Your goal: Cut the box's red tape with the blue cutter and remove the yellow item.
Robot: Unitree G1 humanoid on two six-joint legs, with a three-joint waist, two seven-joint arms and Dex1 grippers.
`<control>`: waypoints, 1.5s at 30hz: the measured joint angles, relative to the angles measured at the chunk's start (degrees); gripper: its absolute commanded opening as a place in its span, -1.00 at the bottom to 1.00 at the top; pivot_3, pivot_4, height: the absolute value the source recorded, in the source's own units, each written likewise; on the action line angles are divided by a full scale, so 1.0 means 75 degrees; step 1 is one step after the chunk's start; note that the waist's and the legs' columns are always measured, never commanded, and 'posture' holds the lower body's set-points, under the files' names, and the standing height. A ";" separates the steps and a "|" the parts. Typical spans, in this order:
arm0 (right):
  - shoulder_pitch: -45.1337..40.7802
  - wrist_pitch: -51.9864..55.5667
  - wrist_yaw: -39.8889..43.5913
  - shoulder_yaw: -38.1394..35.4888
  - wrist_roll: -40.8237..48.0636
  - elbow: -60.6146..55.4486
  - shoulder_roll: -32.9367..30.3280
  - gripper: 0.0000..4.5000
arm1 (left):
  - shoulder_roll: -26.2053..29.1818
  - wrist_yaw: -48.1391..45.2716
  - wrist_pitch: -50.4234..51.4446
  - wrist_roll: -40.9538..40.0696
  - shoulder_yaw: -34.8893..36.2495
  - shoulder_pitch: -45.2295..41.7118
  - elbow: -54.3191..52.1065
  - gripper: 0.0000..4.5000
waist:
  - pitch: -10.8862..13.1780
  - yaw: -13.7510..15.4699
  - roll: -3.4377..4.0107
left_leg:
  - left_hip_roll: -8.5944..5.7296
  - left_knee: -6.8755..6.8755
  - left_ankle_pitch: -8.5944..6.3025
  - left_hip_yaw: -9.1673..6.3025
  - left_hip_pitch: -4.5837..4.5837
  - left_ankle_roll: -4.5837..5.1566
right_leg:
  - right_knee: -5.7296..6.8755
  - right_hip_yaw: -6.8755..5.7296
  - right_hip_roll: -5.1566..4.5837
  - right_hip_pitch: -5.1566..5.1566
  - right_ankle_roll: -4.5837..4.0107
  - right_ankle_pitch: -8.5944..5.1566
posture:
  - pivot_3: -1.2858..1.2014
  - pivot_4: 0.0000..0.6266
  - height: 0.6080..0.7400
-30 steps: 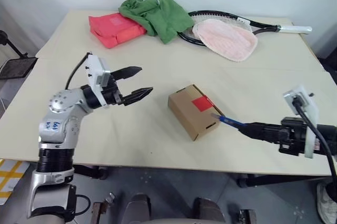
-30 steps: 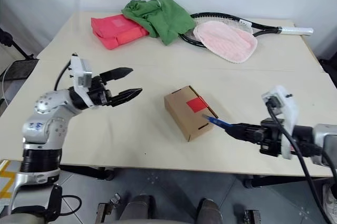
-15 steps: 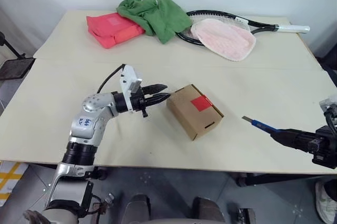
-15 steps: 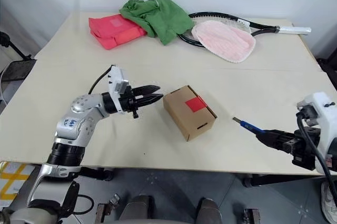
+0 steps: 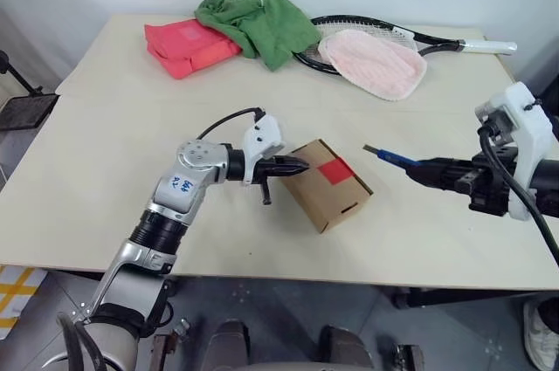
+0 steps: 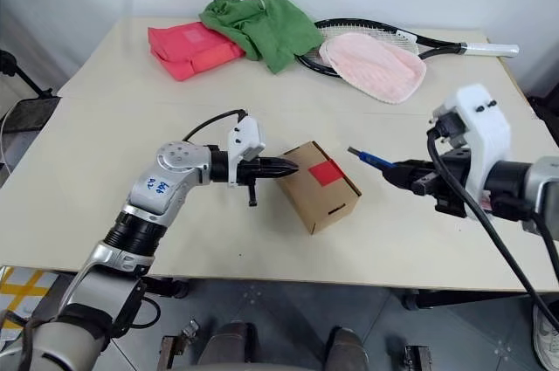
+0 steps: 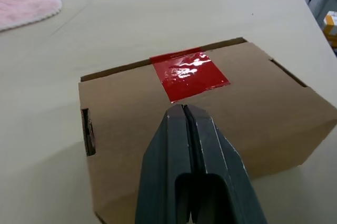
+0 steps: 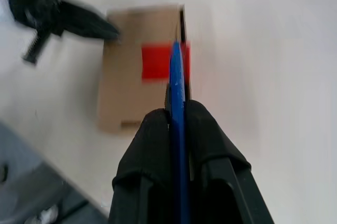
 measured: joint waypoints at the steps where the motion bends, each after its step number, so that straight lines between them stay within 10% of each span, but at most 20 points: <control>1: -0.1051 0.0069 -0.0407 0.0727 0.0006 0.0121 0.0493 -0.93 | -0.0091 0.0101 0.0009 0.0070 -0.0001 -0.0063 0.0029 -1.00 | 0.0003 -0.0030 -0.0005 | 0.0000 0.0005 -0.0001 0.0000 -0.0002 -0.0002 | -0.0003 0.0000 0.0000 0.0000 -0.0002 0.0001 | 0.03 -0.52 1.00; 13: -0.5104 0.2312 -0.2714 0.3981 0.0004 0.1939 0.3294 -0.93 | -0.0339 0.0285 0.0315 0.0478 -0.0073 -0.0319 0.0258 -1.00 | 0.0005 -0.0129 -0.0008 | 0.0000 0.0033 0.0001 0.0001 -0.0115 -0.0005 | 0.0063 -0.0016 -0.0005 -0.0134 0.0007 0.0011 | 0.03 -0.52 1.00; 45: -0.5699 0.3528 -0.2926 0.4397 0.0001 0.3096 0.3674 -0.93 | -0.0301 0.0351 0.1013 0.0641 -0.0077 -0.0058 -0.0505 -1.00 | 0.0005 -0.0140 -0.0007 | 0.0001 0.0043 0.0001 0.0005 -0.0116 -0.0004 | 0.0081 -0.0016 -0.0010 -0.0132 0.0007 0.0011 | 0.03 -0.52 1.00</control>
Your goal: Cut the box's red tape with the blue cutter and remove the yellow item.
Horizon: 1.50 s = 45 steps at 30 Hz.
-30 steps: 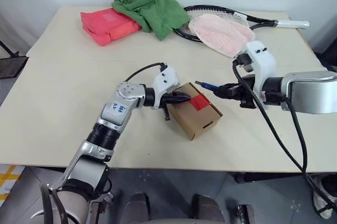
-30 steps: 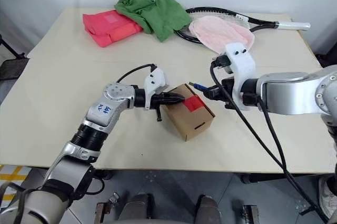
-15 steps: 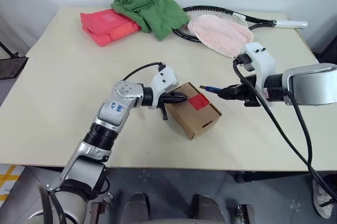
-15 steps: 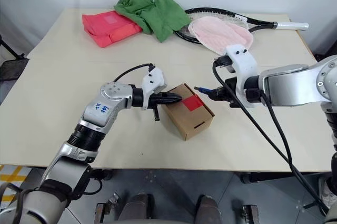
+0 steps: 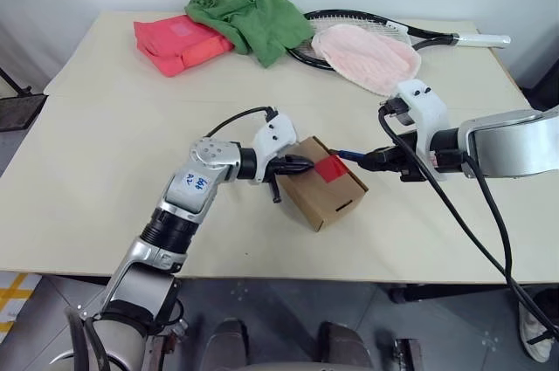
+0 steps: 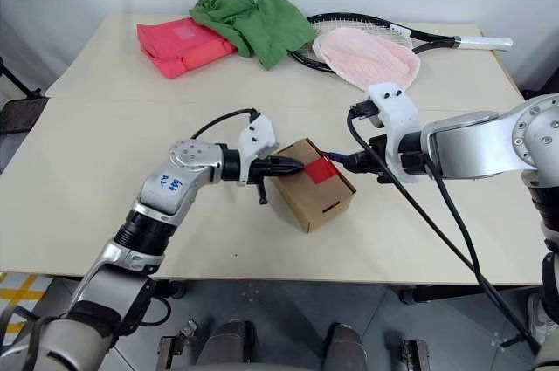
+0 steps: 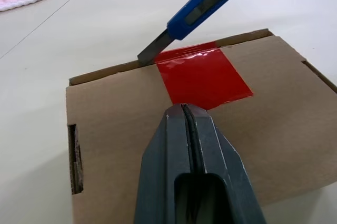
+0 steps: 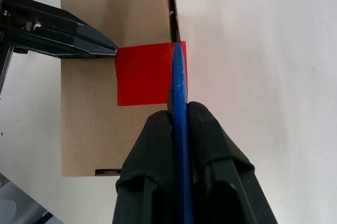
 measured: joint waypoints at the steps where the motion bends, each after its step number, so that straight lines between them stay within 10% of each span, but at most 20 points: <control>1: 0.0001 0.0014 0.0007 0.0000 0.0000 0.0000 0.0000 -0.93 | -0.0003 0.0000 0.0014 0.0002 -0.0001 0.0004 -0.0018 -1.00 | 0.0000 0.0001 0.0000 | 0.0000 0.0000 0.0000 0.0000 0.0000 0.0000 | 0.0000 0.0000 0.0000 0.0000 0.0000 0.0000 | 0.03 -0.52 1.00; 45: -0.1635 0.1868 0.1365 0.2041 0.0084 0.1457 -0.0659 -0.93 | -0.0123 0.0112 0.0761 0.0083 -0.0571 0.0015 -0.0622 -1.00 | -0.0004 0.0172 0.0004 | 0.0000 0.0014 -0.0001 0.0000 0.0008 0.0001 | 0.0006 0.0000 -0.0003 0.0011 -0.0001 0.0000 | 0.03 -0.52 1.00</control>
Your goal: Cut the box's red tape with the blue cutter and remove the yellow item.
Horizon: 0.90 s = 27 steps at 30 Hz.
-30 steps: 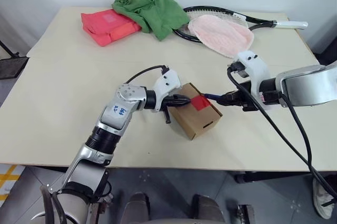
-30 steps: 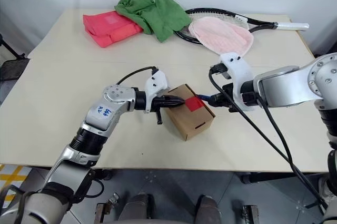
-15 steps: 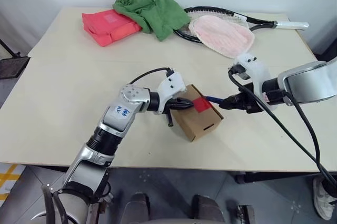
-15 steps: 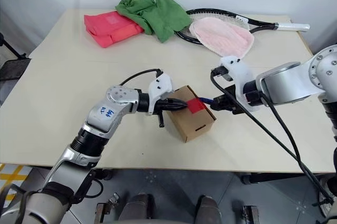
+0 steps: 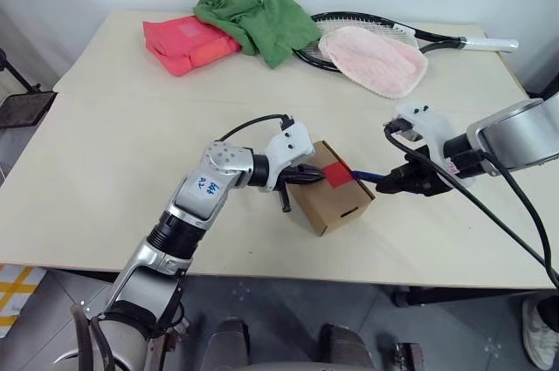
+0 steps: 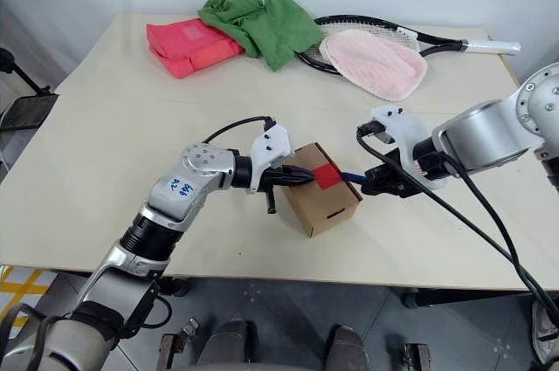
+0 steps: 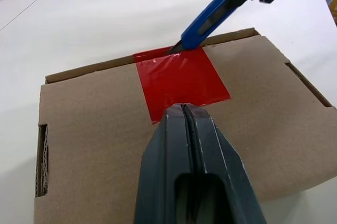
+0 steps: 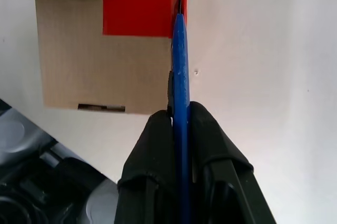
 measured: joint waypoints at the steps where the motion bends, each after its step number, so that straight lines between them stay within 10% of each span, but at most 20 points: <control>1: -0.0021 0.0073 0.0048 0.0065 -0.0009 0.0002 -0.0034 -0.93 | 0.0001 0.0001 0.0007 0.0000 0.0000 0.0000 -0.0002 -1.00 | 0.0000 0.0001 0.0000 | 0.0000 0.0000 0.0000 0.0000 0.0000 0.0000 | 0.0000 0.0000 0.0000 0.0000 0.0000 0.0000 | 0.03 -0.52 1.00; 19: -0.0230 0.0227 0.1949 -0.0282 -0.0027 -0.0740 -0.2180 -0.93 | 0.0086 -0.0103 -0.0194 -0.0010 0.0040 0.0010 0.0022 -1.00 | 0.0000 0.0015 0.0000 | 0.0000 -0.0004 -0.0001 0.0000 -0.0002 0.0001 | -0.0006 0.0001 0.0000 -0.0002 -0.0001 0.0000 | 0.03 -0.52 1.00; 27: 0.3630 -0.1800 0.3422 -0.3551 -0.2275 -0.1590 -0.2496 -0.93 | 0.0390 -0.0924 -0.0925 -0.0584 0.0578 0.0287 0.0265 -1.00 | 0.0001 -0.0001 0.0000 | 0.0000 -0.0004 0.0000 0.0006 -0.0004 0.0000 | 0.0004 0.0004 -0.0001 -0.0010 -0.0001 0.0001 | 0.03 -0.52 1.00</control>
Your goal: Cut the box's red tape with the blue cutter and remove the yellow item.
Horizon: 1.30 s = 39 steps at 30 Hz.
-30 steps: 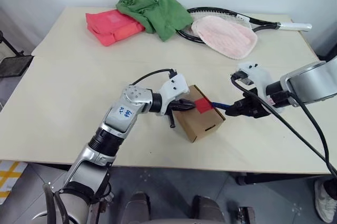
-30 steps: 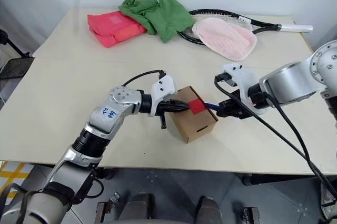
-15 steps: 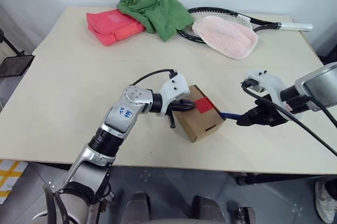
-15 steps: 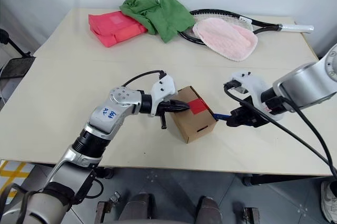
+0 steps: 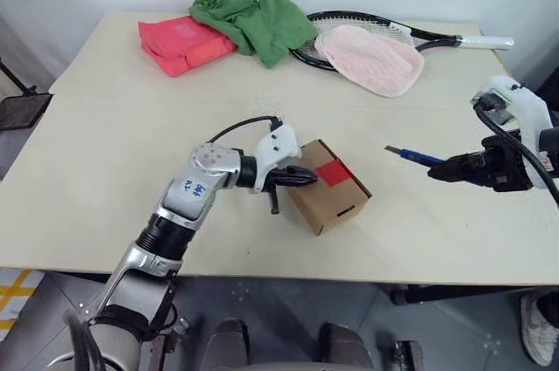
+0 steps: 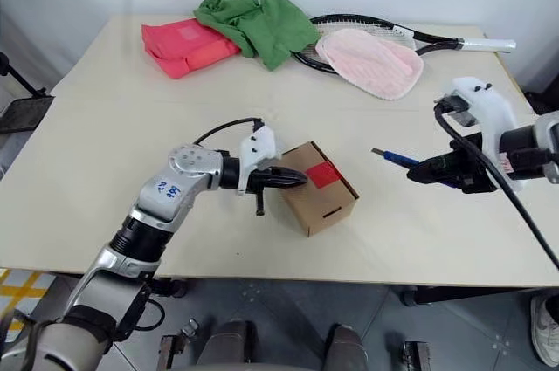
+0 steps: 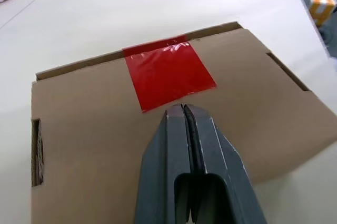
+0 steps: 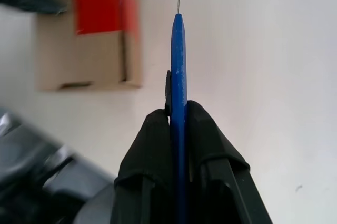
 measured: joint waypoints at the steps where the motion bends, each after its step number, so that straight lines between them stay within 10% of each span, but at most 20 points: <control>1: 0.0749 -0.0532 0.0354 -0.0384 -0.0627 -0.0121 0.0130 -0.93 | 0.0025 -0.0062 -0.0099 -0.0118 0.0146 -0.0005 0.0012 -1.00 | 0.0000 0.0007 -0.0012 | 0.0001 0.0003 0.0000 -0.0001 0.0002 0.0000 | 0.0002 -0.0002 0.0001 0.0003 0.0001 0.0000 | 0.03 -0.52 1.00; 6: 0.3488 -0.3558 0.2005 -0.1029 -0.4007 0.0571 0.1785 -0.93 | 0.0664 -0.0415 -0.0186 -0.0600 0.0936 0.0007 -0.0068 -1.00 | 0.0003 0.0016 -0.0001 | -0.0002 0.0013 0.0000 0.0011 -0.0002 0.0000 | -0.0001 0.0000 -0.0005 0.0005 0.0014 0.0007 | 0.03 -0.52 1.00; 13: 0.3105 -0.5563 0.2919 -0.1451 -0.6427 0.3204 0.3408 -0.93 | 0.1360 -0.0772 -0.0148 -0.1072 0.1516 0.0731 -0.0473 -1.00 | 0.0002 -0.0123 0.0007 | -0.0001 -0.0005 0.0002 0.0011 0.0011 -0.0002 | -0.0003 -0.0001 -0.0002 0.0005 0.0014 0.0007 | 0.03 -0.52 1.00; 23: 0.4618 -0.5747 0.5203 -0.2960 -0.7118 0.2868 0.3213 0.49 | 0.1767 0.0024 0.0168 -0.1417 0.2355 0.2987 -0.1690 -1.00 | 0.0002 -0.0161 0.0012 | -0.0001 0.0001 0.0001 0.0011 0.0019 -0.0002 | -0.0002 -0.0001 -0.0005 0.0018 0.0014 0.0007 | 0.03 -0.52 1.00; 28: 0.4856 -0.5798 0.5787 -0.4210 -0.6899 0.2092 0.3327 0.49 | 0.1742 0.0648 0.0347 -0.1499 0.2578 0.3648 -0.2126 -1.00 | 0.0001 -0.0190 0.0014 | 0.0000 0.0002 0.0002 0.0010 0.0032 -0.0003 | 0.0006 0.0002 -0.0003 0.0024 0.0013 0.0007 | 0.03 -0.52 1.00; 39: 0.3613 -0.7628 0.5917 -0.1639 -0.8970 0.0802 0.5460 -0.99 | 0.0842 0.1735 0.0355 -0.1213 0.1775 0.3640 -0.2220 -1.00 | 0.0000 -0.0176 0.0015 | -0.0001 0.0003 0.0003 0.0010 0.0041 -0.0004 | 0.0004 0.0005 -0.0004 0.0034 0.0013 0.0008 | 0.03 -0.52 1.00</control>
